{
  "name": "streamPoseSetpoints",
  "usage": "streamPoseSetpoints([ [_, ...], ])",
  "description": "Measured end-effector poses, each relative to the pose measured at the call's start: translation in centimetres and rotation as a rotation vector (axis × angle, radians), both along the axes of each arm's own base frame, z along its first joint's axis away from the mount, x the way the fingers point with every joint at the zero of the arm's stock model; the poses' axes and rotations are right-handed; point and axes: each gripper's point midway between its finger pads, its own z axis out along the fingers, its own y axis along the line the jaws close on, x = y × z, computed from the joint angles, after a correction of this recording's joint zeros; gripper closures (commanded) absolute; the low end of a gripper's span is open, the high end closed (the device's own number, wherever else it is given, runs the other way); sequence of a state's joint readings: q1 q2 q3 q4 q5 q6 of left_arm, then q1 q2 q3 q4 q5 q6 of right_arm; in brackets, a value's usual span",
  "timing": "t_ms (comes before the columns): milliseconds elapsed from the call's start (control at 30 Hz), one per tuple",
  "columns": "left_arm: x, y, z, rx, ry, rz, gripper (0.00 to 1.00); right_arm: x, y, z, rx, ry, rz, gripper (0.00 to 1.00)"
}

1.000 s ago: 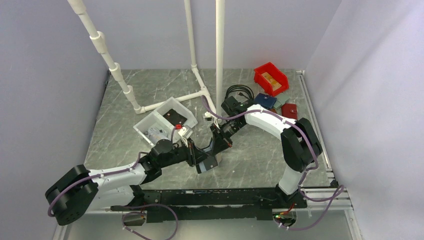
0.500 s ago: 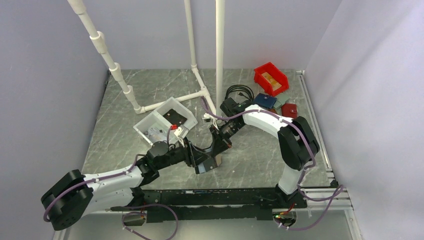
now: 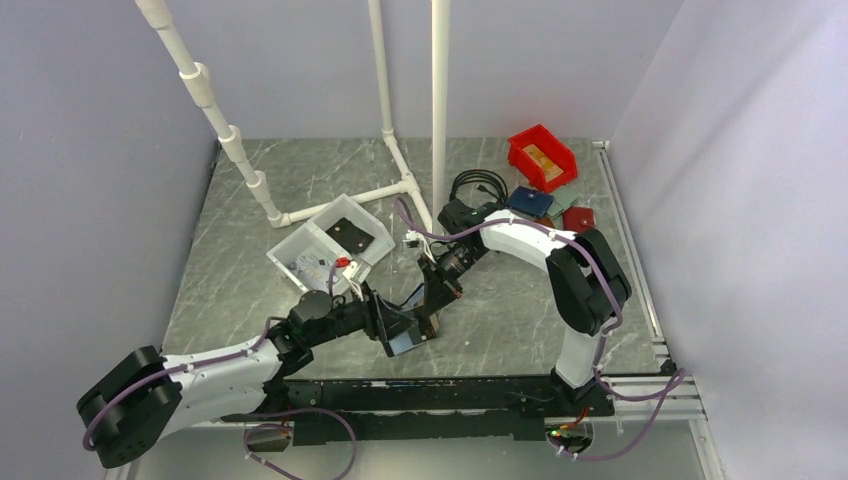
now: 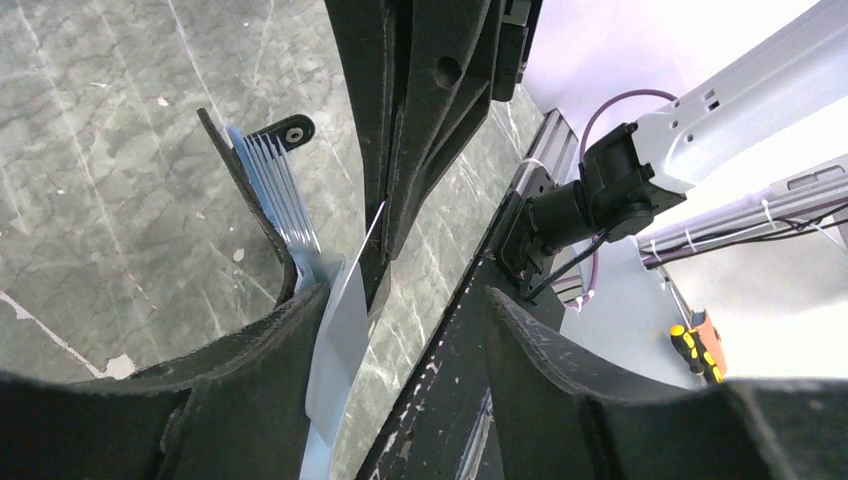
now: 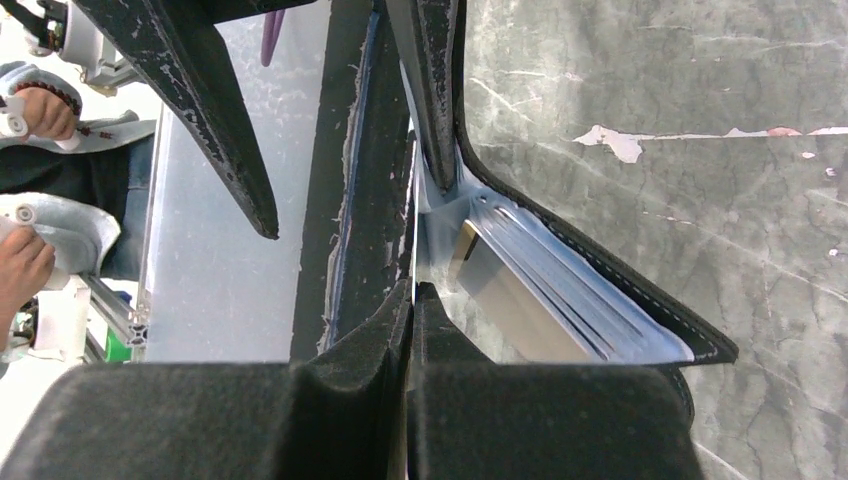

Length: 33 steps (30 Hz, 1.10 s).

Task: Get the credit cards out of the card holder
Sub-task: Remove the credit card from the card holder.

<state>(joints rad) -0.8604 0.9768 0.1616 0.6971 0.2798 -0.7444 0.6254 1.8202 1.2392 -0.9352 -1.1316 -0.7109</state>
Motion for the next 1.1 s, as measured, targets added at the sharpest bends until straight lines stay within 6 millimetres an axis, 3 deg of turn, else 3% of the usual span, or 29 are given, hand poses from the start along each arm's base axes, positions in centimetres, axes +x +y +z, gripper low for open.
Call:
streamPoseSetpoints([
  [300, -0.2, 0.7, -0.6, -0.011, 0.044, 0.029, 0.34, 0.1, 0.0, -0.6, -0.012, 0.008, 0.001, 1.0],
  [533, -0.3, 0.6, -1.1, -0.008, 0.066, 0.03, 0.43, 0.0, 0.0, -0.9, -0.023, 0.023, 0.001, 1.0],
  [733, -0.3, 0.6, -1.3, -0.004, 0.07, 0.03, 0.45, 0.0, -0.1, -0.9, -0.025, 0.025, 0.001, 1.0],
  [1100, -0.4, 1.4, -2.2, 0.028, 0.089, 0.052, 0.63, 0.0, 0.0, -1.4, -0.038, 0.045, 0.003, 1.0],
])
